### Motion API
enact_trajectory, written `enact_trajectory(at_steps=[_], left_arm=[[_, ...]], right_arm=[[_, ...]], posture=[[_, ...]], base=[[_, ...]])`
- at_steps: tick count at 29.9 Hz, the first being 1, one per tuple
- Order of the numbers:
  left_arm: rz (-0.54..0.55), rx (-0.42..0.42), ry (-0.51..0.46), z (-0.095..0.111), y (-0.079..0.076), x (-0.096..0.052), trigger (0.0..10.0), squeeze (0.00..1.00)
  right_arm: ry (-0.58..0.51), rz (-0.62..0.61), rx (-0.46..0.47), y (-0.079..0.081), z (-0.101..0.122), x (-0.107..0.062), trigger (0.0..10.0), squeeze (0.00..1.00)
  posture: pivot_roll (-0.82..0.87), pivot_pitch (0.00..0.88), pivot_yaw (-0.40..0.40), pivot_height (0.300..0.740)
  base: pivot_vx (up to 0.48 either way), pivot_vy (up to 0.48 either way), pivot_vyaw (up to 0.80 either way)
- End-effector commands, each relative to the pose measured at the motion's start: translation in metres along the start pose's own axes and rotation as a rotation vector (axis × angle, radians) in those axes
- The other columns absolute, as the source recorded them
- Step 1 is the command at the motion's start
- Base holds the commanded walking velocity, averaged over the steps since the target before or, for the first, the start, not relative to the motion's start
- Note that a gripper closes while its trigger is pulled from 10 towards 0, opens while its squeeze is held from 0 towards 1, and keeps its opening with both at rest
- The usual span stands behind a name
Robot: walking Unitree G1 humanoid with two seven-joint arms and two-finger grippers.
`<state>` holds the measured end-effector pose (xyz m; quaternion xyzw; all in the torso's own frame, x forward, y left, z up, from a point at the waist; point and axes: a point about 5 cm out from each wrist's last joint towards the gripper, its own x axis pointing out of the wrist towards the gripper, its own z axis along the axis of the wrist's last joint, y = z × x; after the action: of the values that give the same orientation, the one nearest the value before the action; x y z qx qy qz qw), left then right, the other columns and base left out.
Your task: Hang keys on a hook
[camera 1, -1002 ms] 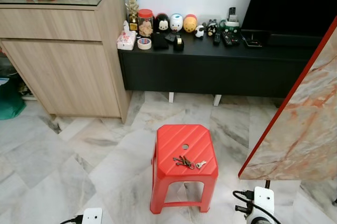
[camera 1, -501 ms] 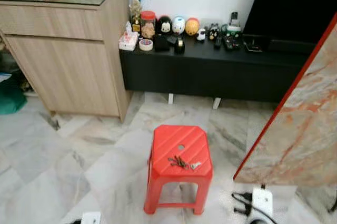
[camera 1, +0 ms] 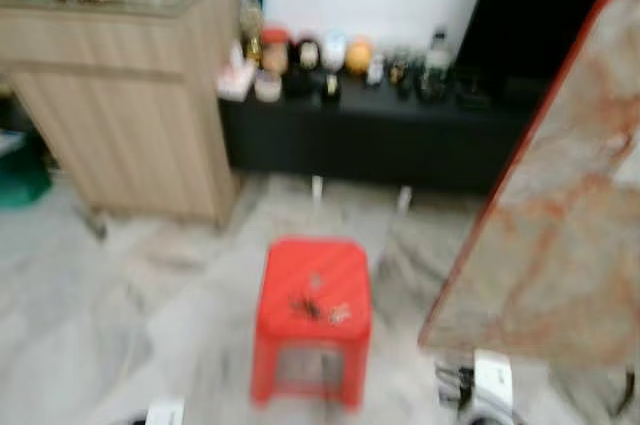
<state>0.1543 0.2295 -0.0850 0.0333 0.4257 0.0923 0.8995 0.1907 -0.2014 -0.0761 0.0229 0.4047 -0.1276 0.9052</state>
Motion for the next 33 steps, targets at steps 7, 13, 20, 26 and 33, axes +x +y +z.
enact_trajectory(at_steps=[7,13,20,26,33], left_arm=[[-0.018,-0.004,0.022,-0.005,-0.007,-0.001,10.0,0.0],[-0.016,0.001,0.029,-0.007,-0.006,-0.001,10.0,0.0],[-0.003,-0.007,0.03,-0.006,-0.004,-0.001,10.0,0.0],[-0.003,-0.008,0.029,-0.005,-0.005,-0.001,10.0,0.0],[0.003,-0.011,0.023,-0.005,-0.004,-0.001,10.0,0.0]], right_arm=[[-0.012,-0.012,0.0,-0.003,0.004,0.001,10.0,0.0],[-0.033,-0.004,0.006,0.001,0.012,0.003,10.0,0.0],[-0.11,0.004,-0.014,0.009,0.032,0.005,10.0,0.0],[-0.291,-0.025,-0.119,0.02,0.075,0.007,10.0,0.0],[-0.53,-0.137,-0.133,0.019,0.126,0.0,10.0,0.0]], posture=[[0.01,0.0,-0.055,0.74],[0.0,0.0,-0.053,0.74],[0.01,0.0,-0.054,0.74],[0.0,0.0,-0.055,0.74],[0.0,0.0,-0.055,0.74]], base=[[0.0,-0.392,0.0],[0.0,-0.342,0.0],[0.0,-0.039,0.0],[0.0,0.0,0.0],[0.0,0.0,0.0]])
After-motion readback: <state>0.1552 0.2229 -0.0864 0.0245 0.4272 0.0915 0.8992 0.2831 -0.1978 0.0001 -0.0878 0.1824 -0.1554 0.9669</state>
